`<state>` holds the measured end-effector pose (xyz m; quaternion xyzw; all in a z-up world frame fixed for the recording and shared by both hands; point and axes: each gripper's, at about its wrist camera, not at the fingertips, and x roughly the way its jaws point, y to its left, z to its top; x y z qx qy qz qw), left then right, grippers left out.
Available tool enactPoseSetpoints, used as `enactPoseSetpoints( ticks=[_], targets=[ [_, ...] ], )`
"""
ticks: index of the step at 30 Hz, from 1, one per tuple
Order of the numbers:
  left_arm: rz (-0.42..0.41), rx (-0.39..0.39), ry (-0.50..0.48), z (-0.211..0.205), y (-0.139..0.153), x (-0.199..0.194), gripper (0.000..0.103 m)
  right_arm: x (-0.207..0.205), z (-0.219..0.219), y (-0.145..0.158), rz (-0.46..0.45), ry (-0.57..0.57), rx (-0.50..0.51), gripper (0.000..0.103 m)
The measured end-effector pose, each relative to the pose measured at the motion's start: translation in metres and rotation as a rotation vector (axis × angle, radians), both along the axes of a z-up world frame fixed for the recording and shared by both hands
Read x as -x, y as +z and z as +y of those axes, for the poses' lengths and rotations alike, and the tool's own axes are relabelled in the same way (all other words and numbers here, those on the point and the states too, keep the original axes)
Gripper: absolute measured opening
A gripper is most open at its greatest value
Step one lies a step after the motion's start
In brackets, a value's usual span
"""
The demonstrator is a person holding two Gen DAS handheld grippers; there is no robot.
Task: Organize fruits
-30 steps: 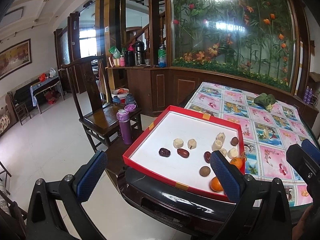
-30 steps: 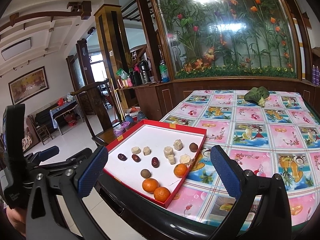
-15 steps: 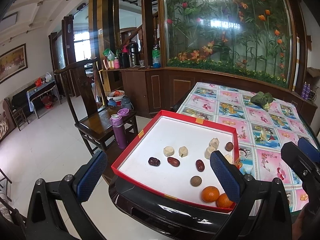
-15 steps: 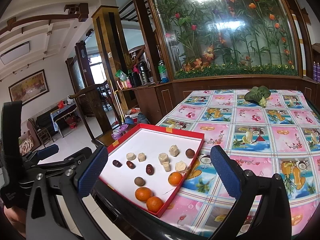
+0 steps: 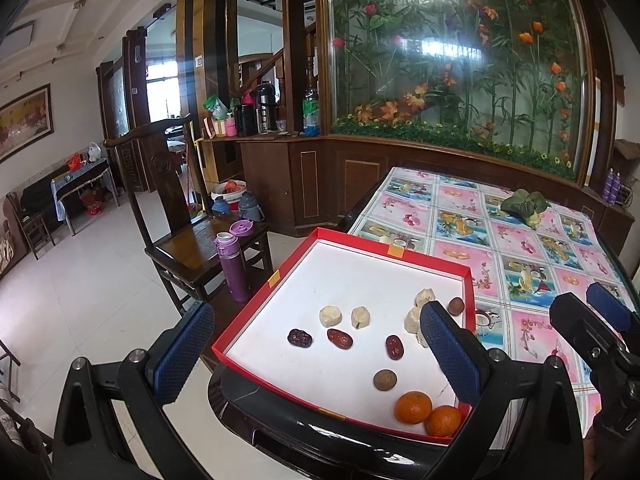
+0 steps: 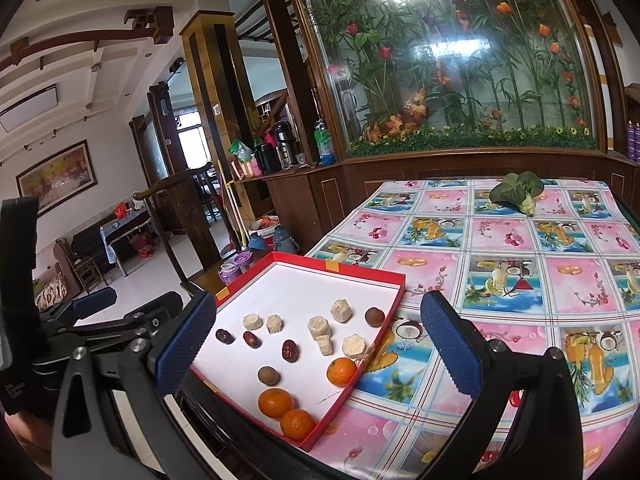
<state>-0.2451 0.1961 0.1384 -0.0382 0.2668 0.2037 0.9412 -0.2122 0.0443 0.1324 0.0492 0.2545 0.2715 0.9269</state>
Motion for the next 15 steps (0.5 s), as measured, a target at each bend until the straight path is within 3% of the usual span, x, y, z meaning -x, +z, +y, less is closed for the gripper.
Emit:
enactPoseSetpoints(
  ticks=[11,15],
  targets=[
    [-0.002,0.028,-0.003,0.005,-0.001,-0.016,0.103,-0.02,0.005,-0.003,0.023,0.001,-0.002,0.102],
    [-0.029,0.0,-0.028,-0.007,0.004,-0.025,0.103,-0.028,0.002,-0.007,0.037,-0.002,-0.006,0.102]
  ],
)
